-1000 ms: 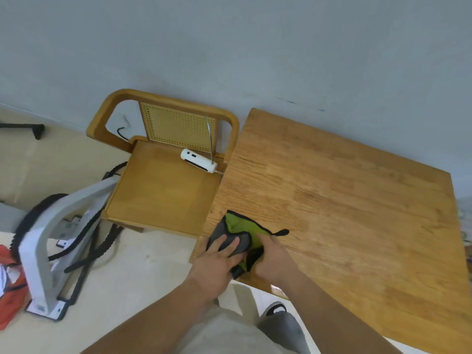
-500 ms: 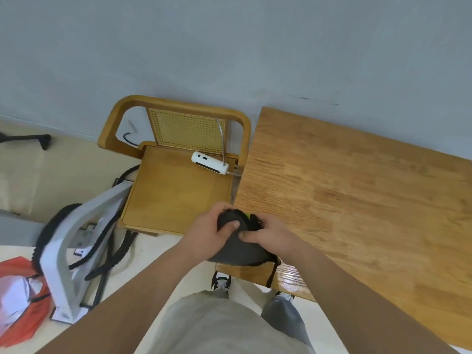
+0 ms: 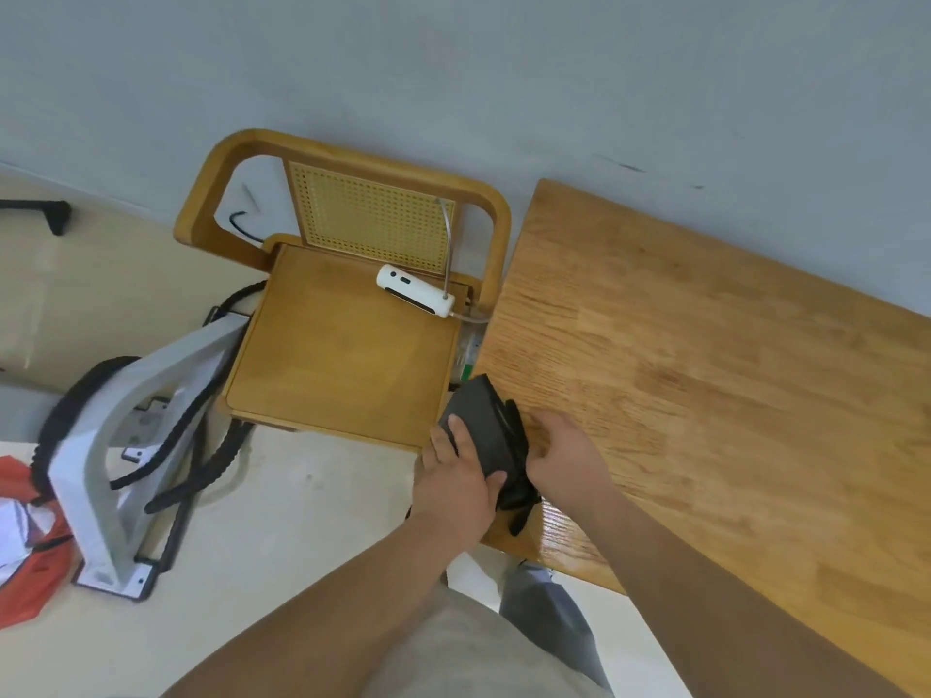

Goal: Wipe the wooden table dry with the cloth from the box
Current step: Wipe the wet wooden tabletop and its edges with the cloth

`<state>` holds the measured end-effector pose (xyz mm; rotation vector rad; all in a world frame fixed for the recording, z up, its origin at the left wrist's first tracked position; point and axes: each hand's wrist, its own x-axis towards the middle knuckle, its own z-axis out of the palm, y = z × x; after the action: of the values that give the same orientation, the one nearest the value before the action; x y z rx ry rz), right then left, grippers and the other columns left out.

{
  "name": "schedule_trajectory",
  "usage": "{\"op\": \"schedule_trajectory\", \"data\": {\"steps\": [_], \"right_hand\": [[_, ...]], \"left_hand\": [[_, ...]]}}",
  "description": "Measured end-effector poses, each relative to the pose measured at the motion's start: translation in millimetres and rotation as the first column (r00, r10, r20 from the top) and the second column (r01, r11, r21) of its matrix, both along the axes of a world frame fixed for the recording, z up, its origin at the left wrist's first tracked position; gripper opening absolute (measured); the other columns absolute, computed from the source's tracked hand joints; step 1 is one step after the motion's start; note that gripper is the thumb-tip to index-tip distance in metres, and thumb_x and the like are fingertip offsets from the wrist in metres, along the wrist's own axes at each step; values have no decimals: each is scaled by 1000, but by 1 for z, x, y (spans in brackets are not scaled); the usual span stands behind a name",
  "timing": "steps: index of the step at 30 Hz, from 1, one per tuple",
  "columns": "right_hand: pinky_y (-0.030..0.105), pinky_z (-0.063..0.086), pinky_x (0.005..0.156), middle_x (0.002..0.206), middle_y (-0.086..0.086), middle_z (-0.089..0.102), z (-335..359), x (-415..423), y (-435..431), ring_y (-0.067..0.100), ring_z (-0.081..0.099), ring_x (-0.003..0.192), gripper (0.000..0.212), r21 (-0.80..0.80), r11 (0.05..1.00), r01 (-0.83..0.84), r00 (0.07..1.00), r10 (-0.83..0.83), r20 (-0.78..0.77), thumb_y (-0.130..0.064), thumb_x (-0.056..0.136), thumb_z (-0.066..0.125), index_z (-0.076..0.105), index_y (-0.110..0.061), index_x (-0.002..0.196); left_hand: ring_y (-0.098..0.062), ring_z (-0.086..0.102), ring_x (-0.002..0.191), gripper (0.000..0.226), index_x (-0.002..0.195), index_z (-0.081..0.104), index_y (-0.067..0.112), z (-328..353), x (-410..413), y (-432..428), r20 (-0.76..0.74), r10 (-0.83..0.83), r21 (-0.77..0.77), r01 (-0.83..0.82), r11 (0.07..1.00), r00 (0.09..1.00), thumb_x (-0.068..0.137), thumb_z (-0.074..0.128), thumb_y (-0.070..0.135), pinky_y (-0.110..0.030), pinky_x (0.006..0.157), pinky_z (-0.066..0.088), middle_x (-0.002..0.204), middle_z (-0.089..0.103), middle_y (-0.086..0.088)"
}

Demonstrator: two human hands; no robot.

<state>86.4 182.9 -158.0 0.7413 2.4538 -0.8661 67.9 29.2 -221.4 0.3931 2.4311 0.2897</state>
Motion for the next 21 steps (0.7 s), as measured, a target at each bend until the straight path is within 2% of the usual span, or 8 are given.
{"op": "schedule_trajectory", "data": {"steps": [2,6,8,11,13,16,18,21], "right_hand": [[33,40,112,153,4,47,0,2,4,24,45,138,57,1,1000,-29,999,29,17,-16,94,58,48,-16,150],[37,34,118,166,3,28,-3,-2,4,25,30,150,71,46,995,-92,992,88,90,-26,91,66,38,-21,156],[39,29,121,171,0,12,-5,-10,2,25,15,156,84,86,978,-188,969,170,180,-33,88,71,29,-26,160],[43,26,123,172,0,-3,-8,-21,-8,26,0,158,97,112,946,-303,910,252,329,-36,85,77,18,-36,162],[44,28,121,171,0,-15,-9,-23,-18,28,-8,158,99,149,922,-356,868,267,419,-28,89,74,8,-39,162],[45,28,121,169,2,-24,-9,-25,-24,29,-14,157,99,169,894,-415,822,289,490,-24,94,67,-3,-38,163],[45,26,122,169,0,-25,-7,-28,-21,28,-15,157,99,138,902,-408,815,292,500,-21,93,65,-3,-39,163],[43,20,126,169,-2,-22,-2,-33,-13,25,-13,157,97,76,903,-422,791,326,518,-17,91,60,-1,-39,163]], "left_hand": [[-38,35,144,96,159,-14,-2,-11,-18,6,71,94,55,-98,994,993,104,35,61,-45,117,37,160,24,-27],[-35,55,127,77,160,17,6,-25,-44,-11,223,192,221,-242,945,956,105,37,57,-45,104,48,148,49,-22],[-35,57,124,71,158,25,10,-23,-26,-27,229,224,254,-280,926,947,105,39,56,-46,101,50,144,53,-18],[-28,62,112,54,140,43,18,-22,19,-55,275,298,250,-367,896,914,102,43,57,-47,91,55,124,62,-8],[-26,60,113,49,135,46,21,-20,34,-68,332,316,224,-399,889,889,101,46,55,-47,92,54,122,60,-4],[-28,45,126,56,141,46,20,-17,32,-70,236,269,140,-307,941,934,102,41,59,-44,103,47,138,44,-6],[-29,39,127,59,140,48,19,-14,12,-59,200,231,76,-250,965,952,102,34,63,-43,105,44,139,40,-8],[-37,38,131,67,146,46,16,-16,-33,-30,294,234,66,-264,962,927,103,29,65,-48,110,38,139,43,-17]]}}
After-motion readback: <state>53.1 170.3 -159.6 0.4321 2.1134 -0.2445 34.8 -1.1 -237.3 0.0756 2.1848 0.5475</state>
